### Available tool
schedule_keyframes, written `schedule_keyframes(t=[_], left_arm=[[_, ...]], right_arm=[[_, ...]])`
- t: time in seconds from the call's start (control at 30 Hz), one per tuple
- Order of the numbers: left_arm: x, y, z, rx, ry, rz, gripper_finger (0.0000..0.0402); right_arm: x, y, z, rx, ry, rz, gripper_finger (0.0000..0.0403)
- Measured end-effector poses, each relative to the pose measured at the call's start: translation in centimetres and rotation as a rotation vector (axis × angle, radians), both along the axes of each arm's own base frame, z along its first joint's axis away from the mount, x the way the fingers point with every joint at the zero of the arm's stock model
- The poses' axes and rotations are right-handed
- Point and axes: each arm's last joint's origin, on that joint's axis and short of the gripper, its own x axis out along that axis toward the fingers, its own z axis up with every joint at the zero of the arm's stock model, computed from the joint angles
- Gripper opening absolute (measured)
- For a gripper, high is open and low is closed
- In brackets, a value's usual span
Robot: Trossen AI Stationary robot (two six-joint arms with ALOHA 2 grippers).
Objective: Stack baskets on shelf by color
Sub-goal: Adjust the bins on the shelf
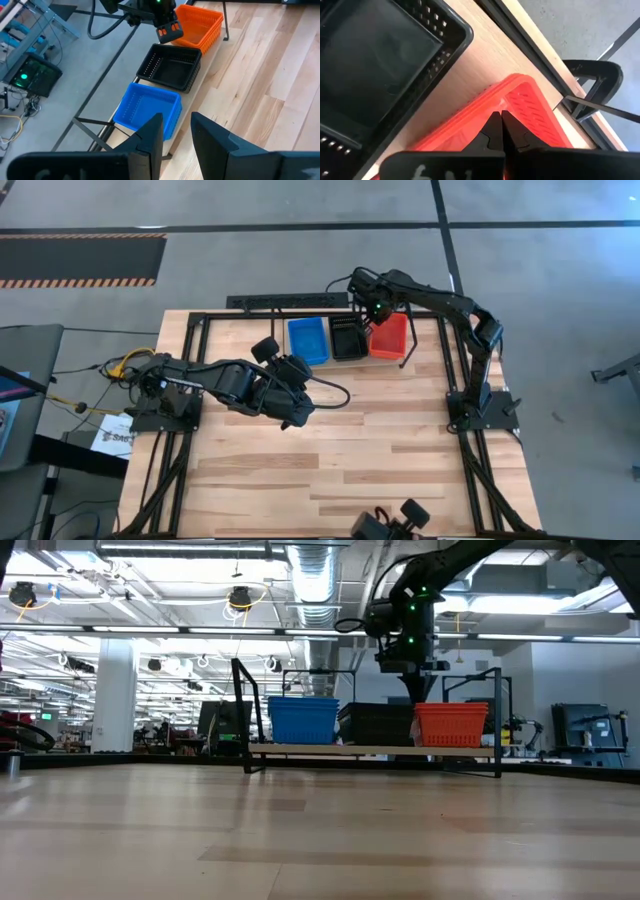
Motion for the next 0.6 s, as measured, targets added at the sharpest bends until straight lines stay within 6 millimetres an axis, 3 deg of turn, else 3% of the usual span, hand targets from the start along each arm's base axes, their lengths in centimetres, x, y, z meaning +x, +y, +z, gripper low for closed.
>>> schedule_keyframes(t=[0.37, 0.6], left_arm=[[-0.1, 0.0, 0.0, -0.004, 0.010, -0.003, 0.0089], [-0.1, 0.0, -0.1, -0.001, 0.021, -0.004, 0.0089]], right_arm=[[1.2, 0.1, 0.2, -0.058, -0.073, 0.035, 0.0001], [0.6, 0.7, 0.3, -0.048, 0.007, 0.035, 0.0000]])
